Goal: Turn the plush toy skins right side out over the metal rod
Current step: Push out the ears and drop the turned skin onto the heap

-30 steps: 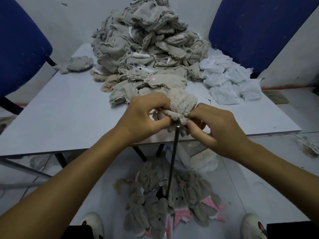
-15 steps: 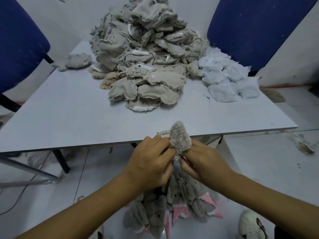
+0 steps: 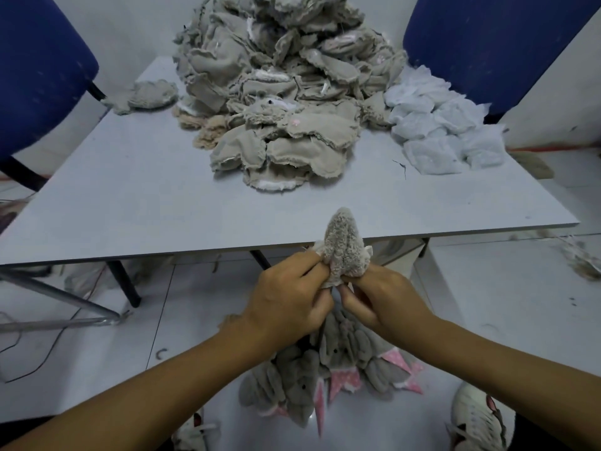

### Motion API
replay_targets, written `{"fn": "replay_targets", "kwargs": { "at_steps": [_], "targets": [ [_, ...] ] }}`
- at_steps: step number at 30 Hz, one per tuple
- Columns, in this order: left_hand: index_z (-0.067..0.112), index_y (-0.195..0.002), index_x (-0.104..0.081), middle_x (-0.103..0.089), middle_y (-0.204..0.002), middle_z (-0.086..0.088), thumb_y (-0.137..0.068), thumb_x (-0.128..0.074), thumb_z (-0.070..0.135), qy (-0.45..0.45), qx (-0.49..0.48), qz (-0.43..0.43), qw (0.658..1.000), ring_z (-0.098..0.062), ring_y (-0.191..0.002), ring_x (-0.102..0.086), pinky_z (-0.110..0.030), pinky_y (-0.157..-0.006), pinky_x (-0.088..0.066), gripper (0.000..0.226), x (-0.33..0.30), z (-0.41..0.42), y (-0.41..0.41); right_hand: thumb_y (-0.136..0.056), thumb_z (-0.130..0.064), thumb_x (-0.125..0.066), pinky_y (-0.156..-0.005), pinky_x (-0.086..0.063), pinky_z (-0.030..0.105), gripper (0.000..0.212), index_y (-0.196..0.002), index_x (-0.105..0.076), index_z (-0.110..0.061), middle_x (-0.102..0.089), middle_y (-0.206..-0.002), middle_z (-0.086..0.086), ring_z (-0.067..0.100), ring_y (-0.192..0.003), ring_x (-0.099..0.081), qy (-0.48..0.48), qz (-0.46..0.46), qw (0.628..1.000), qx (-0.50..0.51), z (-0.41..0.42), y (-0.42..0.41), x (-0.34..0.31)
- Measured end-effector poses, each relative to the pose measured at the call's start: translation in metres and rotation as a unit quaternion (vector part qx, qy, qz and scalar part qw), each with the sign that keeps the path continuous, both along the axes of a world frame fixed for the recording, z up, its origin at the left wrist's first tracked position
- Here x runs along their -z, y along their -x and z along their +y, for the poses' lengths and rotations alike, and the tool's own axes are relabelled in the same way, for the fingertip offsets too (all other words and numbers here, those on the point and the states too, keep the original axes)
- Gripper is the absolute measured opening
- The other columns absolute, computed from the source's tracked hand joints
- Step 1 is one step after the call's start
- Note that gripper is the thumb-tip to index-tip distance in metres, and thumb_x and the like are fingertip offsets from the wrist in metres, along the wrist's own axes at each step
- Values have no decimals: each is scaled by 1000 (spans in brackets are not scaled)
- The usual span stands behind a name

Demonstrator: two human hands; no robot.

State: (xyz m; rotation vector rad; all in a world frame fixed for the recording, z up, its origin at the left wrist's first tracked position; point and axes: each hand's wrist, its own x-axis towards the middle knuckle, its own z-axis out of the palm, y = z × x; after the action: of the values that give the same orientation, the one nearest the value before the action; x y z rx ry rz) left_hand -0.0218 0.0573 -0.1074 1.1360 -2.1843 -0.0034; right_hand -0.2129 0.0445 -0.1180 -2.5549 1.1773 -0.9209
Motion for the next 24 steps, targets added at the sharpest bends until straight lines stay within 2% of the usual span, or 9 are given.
{"fn": "replay_targets", "kwargs": {
  "at_steps": [3,6,9,13,16,18,20,22,24],
  "targets": [
    [2,-85,-64,-59,-76,-8,-87,-55,21,-109,4,42,993,-26,-62,-56,-40,-53,-49,21,2,3,0,-92,-35,-50,-51,-35,27,29,-76,-63,-14,-39,-66,-10,10,-55,-39,-70,-20,997,16,2,-3,4],
    [1,-88,-62,-59,-79,-11,-91,-50,23,-151,6,52,987,-30,-65,-57,-47,-55,-48,25,4,0,1,-91,-37,-51,-58,-37,26,30,-88,-72,-16,-53,-70,-5,12,-64,-47,-93,-11,995,23,2,-1,1],
    [-3,-87,-64,-60,-82,-15,-89,-56,16,-104,37,-6,994,-32,-74,-56,-47,-57,-49,21,-2,-3,-3,-93,-24,-61,-68,-49,38,21,-100,-74,-10,-67,-99,11,30,-90,-57,-12,42,999,-4,1,3,-12],
    [-3,-83,-68,-62,-78,-16,-82,-65,9,5,119,-7,993,-32,-67,-57,-40,-52,-46,13,-24,1,1,-84,-16,-66,-69,-38,34,16,-73,-71,-5,-57,-81,12,28,-79,-48,124,-14,990,-59,-1,6,-42],
    [5,-82,-61,-54,-78,-6,-85,-57,23,-11,105,57,993,-22,-70,-48,-34,-57,-41,18,-63,-10,10,-79,-23,-64,-65,-38,14,14,-67,-68,-16,-51,-83,1,8,-76,-52,3,-175,984,7,-10,6,-75],
    [12,-82,-53,-48,-81,1,-82,-58,28,-95,84,89,988,-16,-74,-42,-33,-63,-39,17,-91,-29,7,-80,-24,-66,-60,-37,7,15,-66,-63,-28,-51,-79,-5,-2,-69,-53,-96,-224,969,45,-23,2,-94],
    [15,-83,-52,-51,-81,5,-77,-64,22,-246,117,137,952,-13,-75,-48,-35,-65,-42,15,-113,-51,-4,-86,-21,-65,-57,-40,8,20,-66,-63,-26,-51,-80,-2,-2,-67,-53,-147,-248,957,46,-39,-3,-109],
    [16,-84,-51,-55,-77,10,-76,-68,13,-379,174,187,889,-11,-69,-54,-30,-60,-46,19,-125,-68,-15,-92,-19,-65,-55,-44,15,25,-67,-64,-18,-51,-85,2,1,-67,-53,-189,-270,944,39,-53,-9,-119],
    [10,-86,-52,-58,-77,-6,-77,-70,9,-414,187,212,865,-24,-67,-55,-29,-56,-45,20,-127,-80,-20,-96,-22,-60,-57,-45,22,30,-67,-66,-18,-58,-83,1,8,-67,-55,-299,-316,900,29,-65,-10,-124]
  ]
}}
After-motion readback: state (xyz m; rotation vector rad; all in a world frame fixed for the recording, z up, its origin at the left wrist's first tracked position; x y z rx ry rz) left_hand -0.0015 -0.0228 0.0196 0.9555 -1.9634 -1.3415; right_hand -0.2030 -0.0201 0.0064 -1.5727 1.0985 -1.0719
